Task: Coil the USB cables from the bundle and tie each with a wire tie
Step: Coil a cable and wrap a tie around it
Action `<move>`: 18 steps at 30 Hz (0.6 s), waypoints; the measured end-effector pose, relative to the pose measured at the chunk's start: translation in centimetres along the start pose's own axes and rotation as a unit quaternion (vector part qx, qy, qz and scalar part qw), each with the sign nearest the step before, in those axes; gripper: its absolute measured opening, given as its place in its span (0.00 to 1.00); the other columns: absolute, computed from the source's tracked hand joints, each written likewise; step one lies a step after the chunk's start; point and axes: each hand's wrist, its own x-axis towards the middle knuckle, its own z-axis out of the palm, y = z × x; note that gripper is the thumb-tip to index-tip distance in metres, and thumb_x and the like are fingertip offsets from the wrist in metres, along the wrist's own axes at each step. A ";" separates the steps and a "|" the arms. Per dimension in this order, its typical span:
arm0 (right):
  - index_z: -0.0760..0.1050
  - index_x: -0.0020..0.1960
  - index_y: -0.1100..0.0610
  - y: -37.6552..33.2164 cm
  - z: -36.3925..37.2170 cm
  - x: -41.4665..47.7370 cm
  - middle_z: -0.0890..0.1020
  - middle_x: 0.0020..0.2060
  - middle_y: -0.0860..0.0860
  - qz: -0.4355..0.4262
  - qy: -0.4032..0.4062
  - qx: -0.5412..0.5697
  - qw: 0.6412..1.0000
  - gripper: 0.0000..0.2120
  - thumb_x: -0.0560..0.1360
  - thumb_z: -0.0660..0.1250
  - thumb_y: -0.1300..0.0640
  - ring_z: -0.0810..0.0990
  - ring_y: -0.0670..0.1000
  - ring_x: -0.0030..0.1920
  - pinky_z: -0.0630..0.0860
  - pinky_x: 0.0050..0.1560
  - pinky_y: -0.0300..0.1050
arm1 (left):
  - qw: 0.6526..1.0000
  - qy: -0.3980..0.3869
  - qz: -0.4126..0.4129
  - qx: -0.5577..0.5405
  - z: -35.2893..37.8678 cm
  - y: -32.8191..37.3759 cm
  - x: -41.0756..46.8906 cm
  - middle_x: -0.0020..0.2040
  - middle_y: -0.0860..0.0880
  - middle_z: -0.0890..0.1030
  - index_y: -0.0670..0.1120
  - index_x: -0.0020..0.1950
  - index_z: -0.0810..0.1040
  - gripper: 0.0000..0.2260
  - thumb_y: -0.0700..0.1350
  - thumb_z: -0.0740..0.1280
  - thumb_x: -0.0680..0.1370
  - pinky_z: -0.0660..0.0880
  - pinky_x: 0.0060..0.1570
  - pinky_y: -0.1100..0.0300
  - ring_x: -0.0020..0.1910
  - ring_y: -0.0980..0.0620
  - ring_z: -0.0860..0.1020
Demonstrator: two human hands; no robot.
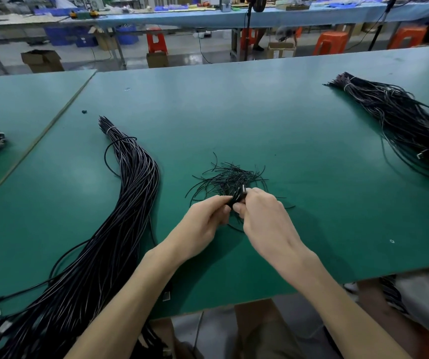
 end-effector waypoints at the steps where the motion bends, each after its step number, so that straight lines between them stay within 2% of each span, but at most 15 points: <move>1: 0.75 0.53 0.59 0.1 0.0 0.1 0.78 0.49 0.53 0.001 -0.010 0.002 1.000 0.08 0.85 0.61 0.56 0.79 0.58 0.48 0.74 0.48 0.53 | 1.000 -0.006 0.004 0.018 0.1 -0.1 0.0 0.40 0.57 0.73 0.48 0.55 0.75 0.07 0.39 0.59 0.86 0.67 0.42 0.66 0.38 0.58 0.71; 4: 0.75 0.52 0.60 0.3 0.1 0.3 0.78 0.48 0.54 0.007 -0.023 0.028 0.999 0.09 0.85 0.61 0.55 0.79 0.58 0.47 0.75 0.49 0.54 | 0.998 -0.005 0.013 0.055 0.4 -0.1 0.0 0.49 0.54 0.76 0.43 0.65 0.75 0.10 0.41 0.60 0.86 0.68 0.50 0.70 0.48 0.61 0.74; 7: 0.75 0.50 0.58 0.4 0.4 0.5 0.78 0.47 0.53 0.017 -0.019 0.060 0.998 0.09 0.85 0.61 0.55 0.78 0.56 0.46 0.76 0.48 0.54 | 0.997 0.001 0.010 0.074 0.6 0.1 -0.1 0.56 0.53 0.78 0.45 0.71 0.72 0.13 0.43 0.56 0.87 0.68 0.56 0.70 0.55 0.63 0.75; 9: 0.76 0.50 0.58 0.4 0.7 0.6 0.79 0.47 0.52 0.024 -0.013 0.100 0.995 0.08 0.85 0.61 0.55 0.78 0.55 0.45 0.76 0.48 0.53 | 0.997 0.017 -0.008 0.076 0.6 0.2 -0.1 0.52 0.61 0.78 0.47 0.68 0.72 0.12 0.44 0.54 0.87 0.68 0.51 0.72 0.51 0.65 0.75; 12: 0.77 0.52 0.55 0.0 1.5 0.6 0.79 0.49 0.49 0.021 0.006 0.167 0.986 0.08 0.85 0.61 0.55 0.79 0.50 0.47 0.75 0.49 0.47 | 0.997 0.061 -0.045 0.031 0.7 0.3 0.0 0.37 0.63 0.75 0.54 0.51 0.69 0.08 0.47 0.53 0.87 0.66 0.36 0.66 0.33 0.58 0.70; 13: 0.76 0.53 0.55 -0.2 1.9 0.6 0.80 0.49 0.48 0.022 0.012 0.189 0.982 0.08 0.85 0.60 0.54 0.79 0.48 0.48 0.75 0.50 0.45 | 0.995 0.078 -0.064 -0.007 0.7 0.5 0.0 0.34 0.61 0.73 0.53 0.47 0.67 0.10 0.47 0.52 0.88 0.65 0.35 0.63 0.31 0.56 0.66; 15: 0.76 0.51 0.54 -0.5 2.5 0.7 0.81 0.48 0.47 0.033 0.025 0.243 0.969 0.07 0.85 0.61 0.54 0.79 0.44 0.48 0.74 0.48 0.37 | 0.984 0.104 -0.102 -0.101 0.8 0.9 0.3 0.32 0.57 0.67 0.44 0.44 0.65 0.13 0.44 0.53 0.88 0.64 0.31 0.57 0.30 0.53 0.62; 16: 0.76 0.50 0.53 -0.6 2.7 0.7 0.82 0.46 0.47 0.045 0.035 0.276 0.959 0.07 0.85 0.63 0.54 0.80 0.42 0.45 0.74 0.45 0.33 | 0.977 0.108 -0.116 -0.143 0.7 1.1 0.4 0.32 0.56 0.65 0.39 0.45 0.65 0.13 0.42 0.53 0.88 0.63 0.29 0.58 0.30 0.53 0.61; 18: 0.78 0.48 0.54 -0.6 3.1 0.9 0.83 0.43 0.47 0.075 0.050 0.354 0.931 0.07 0.83 0.65 0.55 0.79 0.40 0.40 0.74 0.42 0.32 | 0.964 0.103 -0.132 -0.208 0.5 1.4 0.6 0.31 0.56 0.64 0.36 0.45 0.64 0.13 0.40 0.53 0.88 0.63 0.27 0.62 0.28 0.56 0.61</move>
